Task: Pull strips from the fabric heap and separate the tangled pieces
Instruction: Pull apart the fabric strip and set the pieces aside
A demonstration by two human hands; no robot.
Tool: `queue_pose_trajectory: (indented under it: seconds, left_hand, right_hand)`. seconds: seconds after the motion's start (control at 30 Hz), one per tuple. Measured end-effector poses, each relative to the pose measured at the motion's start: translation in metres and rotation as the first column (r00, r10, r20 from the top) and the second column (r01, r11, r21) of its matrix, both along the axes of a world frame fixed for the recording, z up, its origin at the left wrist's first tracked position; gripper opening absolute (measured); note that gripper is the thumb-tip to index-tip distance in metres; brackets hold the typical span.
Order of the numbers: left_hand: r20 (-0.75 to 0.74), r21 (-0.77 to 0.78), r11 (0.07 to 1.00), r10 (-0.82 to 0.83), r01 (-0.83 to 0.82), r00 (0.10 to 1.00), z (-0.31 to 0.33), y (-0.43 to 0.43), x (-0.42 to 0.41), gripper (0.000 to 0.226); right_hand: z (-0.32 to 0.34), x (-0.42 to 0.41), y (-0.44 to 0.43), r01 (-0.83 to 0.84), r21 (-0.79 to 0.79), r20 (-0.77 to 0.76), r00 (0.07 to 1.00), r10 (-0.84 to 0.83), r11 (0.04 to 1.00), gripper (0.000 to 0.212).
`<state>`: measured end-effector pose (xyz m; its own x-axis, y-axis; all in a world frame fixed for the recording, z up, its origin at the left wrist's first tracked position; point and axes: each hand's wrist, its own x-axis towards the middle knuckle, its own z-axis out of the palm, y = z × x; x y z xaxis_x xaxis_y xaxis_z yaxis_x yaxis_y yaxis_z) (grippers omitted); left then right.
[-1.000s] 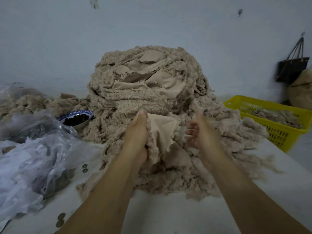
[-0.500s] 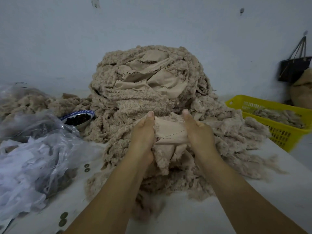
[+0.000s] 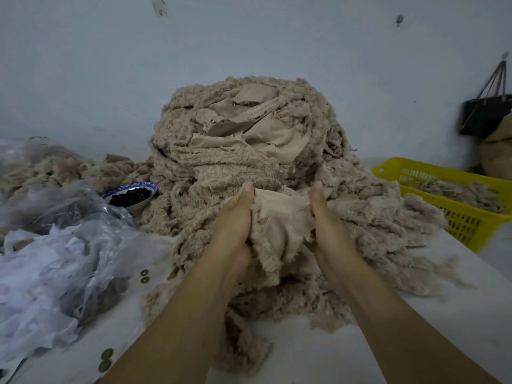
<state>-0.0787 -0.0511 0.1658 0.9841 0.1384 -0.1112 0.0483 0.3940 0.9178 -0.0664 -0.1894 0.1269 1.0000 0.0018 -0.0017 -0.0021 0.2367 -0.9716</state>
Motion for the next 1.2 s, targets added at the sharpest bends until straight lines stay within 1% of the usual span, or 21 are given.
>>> queue_pose_trajectory:
  seconds: [0.07,0.1,0.17,0.2,0.27,0.33,0.37,0.4,0.47,0.5,0.57,0.63,0.67,0.73,0.77,0.8,0.87,0.93,1.0,1.1,1.2]
  left_hand:
    - [-0.004,-0.064,0.997,-0.041,0.041,0.999,-0.002,0.0,-0.001,0.032]
    - [-0.006,-0.103,0.993,-0.062,0.061,0.998,-0.003,0.0,-0.002,0.03]
    - [-0.015,-0.15,0.983,-0.106,0.103,0.994,-0.006,0.0,-0.003,0.027]
    - [-0.027,-0.153,0.979,-0.144,0.138,0.989,-0.007,0.0,-0.004,0.029]
    - [-0.09,-0.12,0.96,-0.264,0.252,0.96,-0.005,0.002,-0.006,0.044]
    - [-0.154,-0.057,0.928,-0.373,0.369,0.915,-0.002,0.003,-0.007,0.061]
    - [-0.161,-0.035,0.914,-0.404,0.404,0.901,-0.001,0.002,-0.006,0.065]
    - [-0.154,-0.024,0.91,-0.412,0.414,0.898,-0.001,0.001,-0.003,0.064]
    - [-0.146,-0.038,0.933,-0.359,0.357,0.922,-0.002,0.0,0.001,0.053]
    - [-0.148,-0.048,0.95,-0.313,0.31,0.938,-0.003,0.0,0.003,0.047]
    - [-0.163,-0.075,0.974,-0.224,0.214,0.961,-0.007,-0.002,0.009,0.044]
    - [-0.181,-0.137,0.98,-0.17,0.147,0.969,-0.007,-0.006,0.012,0.04]
    - [-0.175,-0.181,0.976,-0.153,0.121,0.973,-0.006,-0.004,0.015,0.035]
    - [-0.157,-0.357,0.934,-0.088,0.026,0.984,-0.002,0.016,0.023,0.02]
    - [-0.162,-0.437,0.898,-0.016,-0.057,0.987,0.001,0.032,0.028,0.017]
    - [-0.174,-0.451,0.882,0.063,-0.136,0.983,0.005,0.048,0.031,0.014]
    - [-0.156,-0.396,0.903,0.116,-0.169,0.981,0.016,0.062,0.032,0.023]
    - [-0.09,-0.381,0.92,0.064,-0.094,0.994,0.026,0.054,0.03,0.029]
    - [-0.058,-0.283,0.959,-0.006,-0.011,0.998,0.032,0.043,0.024,0.028]
    - [-0.054,-0.105,0.992,-0.075,0.069,0.996,0.024,0.031,0.018,0.03]
    - [0.001,-0.02,0.989,-0.145,0.145,0.989,0.012,0.016,0.009,0.032]
  right_hand:
    - [-0.003,-0.004,0.004,-0.128,0.064,0.013,0.992,0.128,0.99,0.111]
    - [-0.004,-0.006,0.007,-0.151,0.051,0.036,0.988,0.149,0.987,0.111]
    - [-0.006,-0.007,0.011,-0.113,0.033,0.052,0.992,0.112,0.993,0.102]
    - [-0.007,-0.006,0.011,-0.094,0.048,0.055,0.994,0.091,0.994,0.092]
    - [-0.007,-0.004,0.011,-0.06,0.044,0.08,0.995,0.056,0.997,0.058]
    - [-0.006,-0.004,0.013,-0.059,-0.059,0.138,0.988,0.067,0.997,0.027]
    - [-0.006,-0.005,0.014,-0.057,-0.1,0.163,0.984,0.073,0.993,0.022]
    - [-0.006,-0.007,0.015,-0.055,-0.111,0.176,0.982,0.074,0.992,0.024]
    - [-0.005,-0.01,0.016,-0.053,-0.077,0.17,0.983,0.065,0.996,0.037]
    - [-0.005,-0.011,0.017,-0.042,-0.074,0.165,0.985,0.054,0.996,0.038]
    - [-0.005,-0.013,0.019,-0.015,-0.07,0.168,0.986,0.027,0.997,0.027]
    - [-0.005,-0.015,0.025,0.002,-0.051,0.158,0.987,0.006,0.999,0.028]
    - [-0.006,-0.015,0.026,0.016,-0.045,0.15,0.989,-0.009,0.999,0.03]
    - [-0.005,-0.016,0.02,0.057,-0.004,0.131,0.99,-0.056,0.998,0.027]
    - [-0.005,-0.015,0.013,0.09,0.019,0.119,0.989,-0.091,0.996,0.023]
    - [-0.007,-0.012,0.003,0.127,0.033,0.106,0.986,-0.13,0.991,0.027]
    - [-0.01,-0.005,-0.015,0.217,0.059,0.062,0.973,-0.221,0.974,0.031]
    - [-0.018,0.0,-0.021,0.29,0.066,0.01,0.957,-0.291,0.955,0.034]
    - [-0.022,0.004,-0.021,0.303,0.001,-0.004,0.953,-0.303,0.953,0.035]
    - [-0.021,0.003,-0.018,0.291,-0.268,0.123,0.956,-0.267,0.918,0.026]
    - [-0.01,-0.005,-0.008,0.306,-0.403,0.311,0.932,-0.185,0.863,0.035]
